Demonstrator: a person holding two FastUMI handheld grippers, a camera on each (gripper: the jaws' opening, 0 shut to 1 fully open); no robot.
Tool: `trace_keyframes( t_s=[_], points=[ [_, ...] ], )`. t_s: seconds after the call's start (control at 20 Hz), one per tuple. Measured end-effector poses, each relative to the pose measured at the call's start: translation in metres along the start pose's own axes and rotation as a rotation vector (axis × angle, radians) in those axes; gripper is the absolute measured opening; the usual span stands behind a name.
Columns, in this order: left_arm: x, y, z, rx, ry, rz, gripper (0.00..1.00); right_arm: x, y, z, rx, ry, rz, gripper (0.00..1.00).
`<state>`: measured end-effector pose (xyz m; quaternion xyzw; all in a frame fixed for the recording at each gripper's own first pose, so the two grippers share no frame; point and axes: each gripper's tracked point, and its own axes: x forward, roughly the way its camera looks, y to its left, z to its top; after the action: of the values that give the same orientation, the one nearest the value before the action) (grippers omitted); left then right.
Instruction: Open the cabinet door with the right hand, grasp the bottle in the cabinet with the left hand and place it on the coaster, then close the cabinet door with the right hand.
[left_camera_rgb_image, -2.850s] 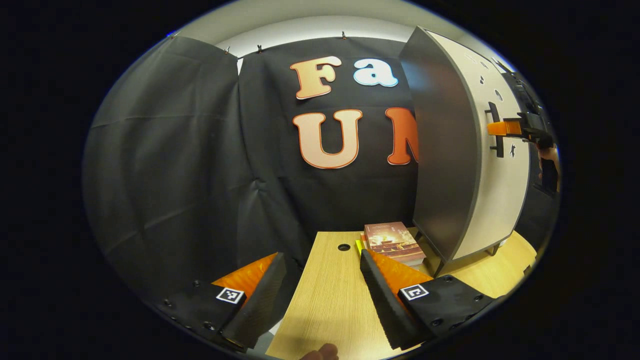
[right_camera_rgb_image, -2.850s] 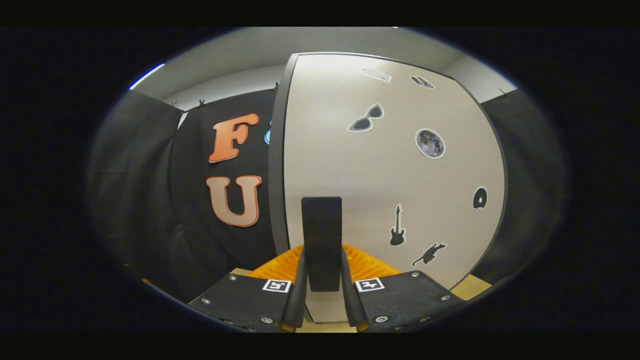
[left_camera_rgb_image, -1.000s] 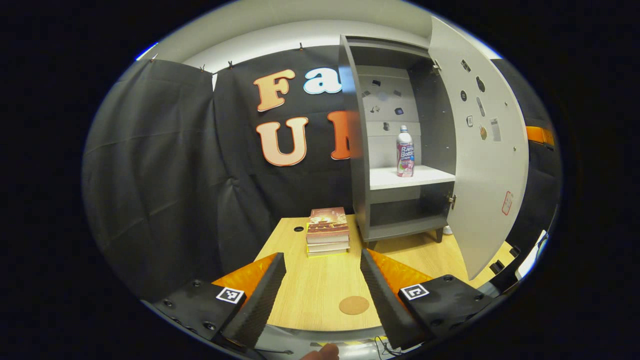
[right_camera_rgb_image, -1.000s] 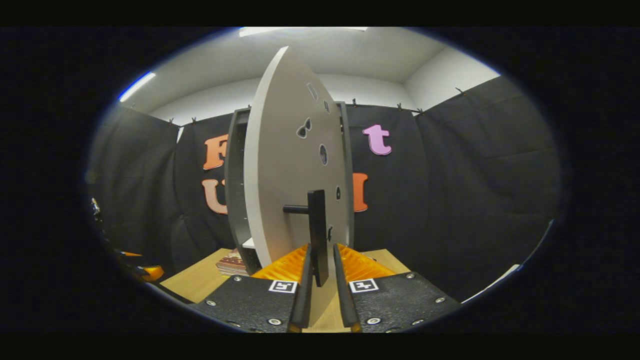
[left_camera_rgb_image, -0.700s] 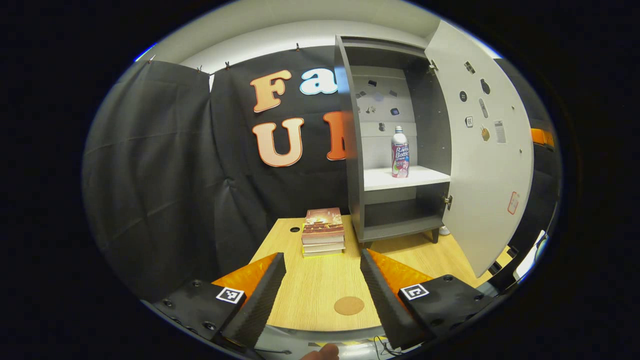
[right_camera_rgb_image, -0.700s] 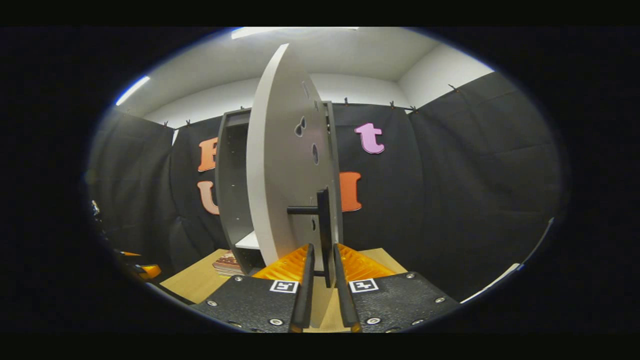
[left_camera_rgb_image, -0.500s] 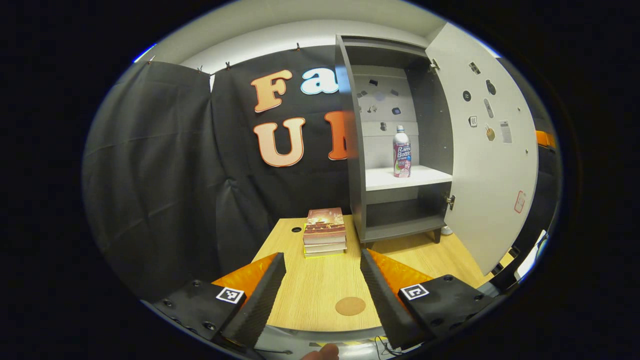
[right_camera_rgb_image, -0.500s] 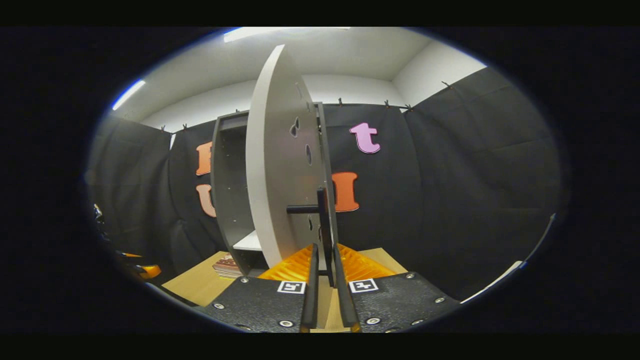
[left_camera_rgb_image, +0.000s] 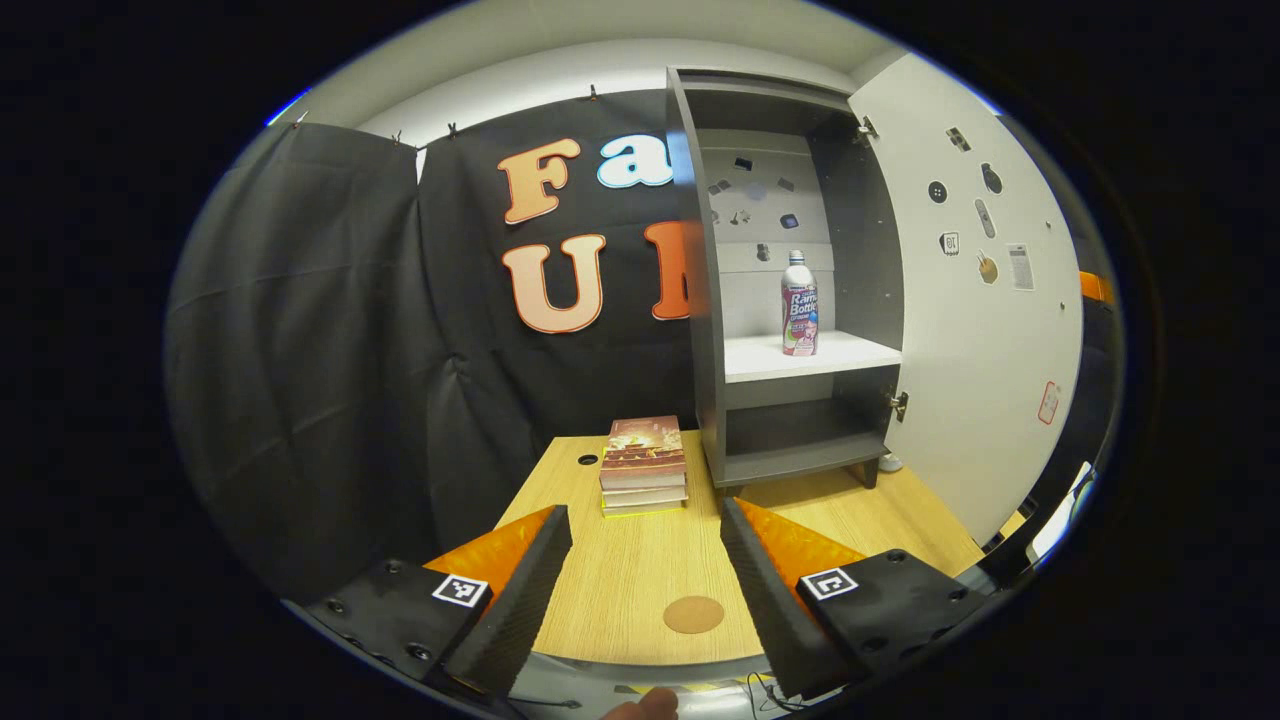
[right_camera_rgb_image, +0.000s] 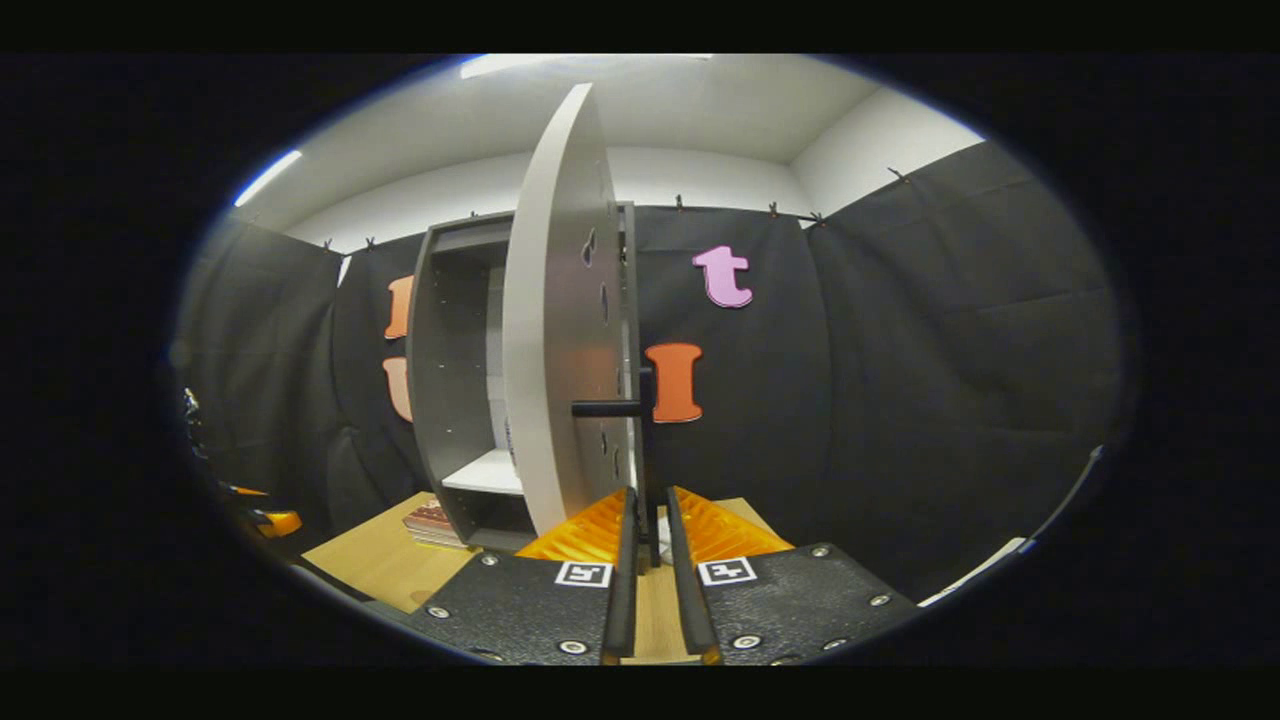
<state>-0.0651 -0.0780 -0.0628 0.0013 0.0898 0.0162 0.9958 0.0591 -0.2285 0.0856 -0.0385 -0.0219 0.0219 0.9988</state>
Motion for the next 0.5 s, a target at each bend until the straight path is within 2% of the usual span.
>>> trace_keyframes(
  t_s=[0.05,0.1,0.25,0.35,0.4,0.5],
  points=[
    [-0.002,-0.001,0.0,-0.002,0.0,-0.002,0.95,-0.001,-0.004,-0.001,0.002,0.0,-0.008,0.28],
    [-0.001,-0.002,0.001,-0.005,-0.004,-0.002,0.98,-0.003,-0.008,-0.001,0.002,-0.002,-0.019,0.17],
    [-0.002,-0.006,0.007,-0.01,-0.018,-0.007,0.98,-0.006,-0.015,0.0,-0.014,-0.003,-0.029,0.17],
    [-0.003,-0.01,0.009,-0.008,-0.026,-0.01,0.98,-0.008,-0.011,0.001,-0.002,0.0,-0.012,0.24],
    [-0.003,-0.012,0.01,-0.008,-0.028,-0.013,0.95,-0.009,-0.01,0.0,-0.007,0.002,-0.012,0.18],
    [-0.002,-0.02,0.014,-0.006,-0.036,-0.023,0.98,-0.013,-0.014,0.0,-0.025,-0.007,-0.034,0.18]
  ],
)
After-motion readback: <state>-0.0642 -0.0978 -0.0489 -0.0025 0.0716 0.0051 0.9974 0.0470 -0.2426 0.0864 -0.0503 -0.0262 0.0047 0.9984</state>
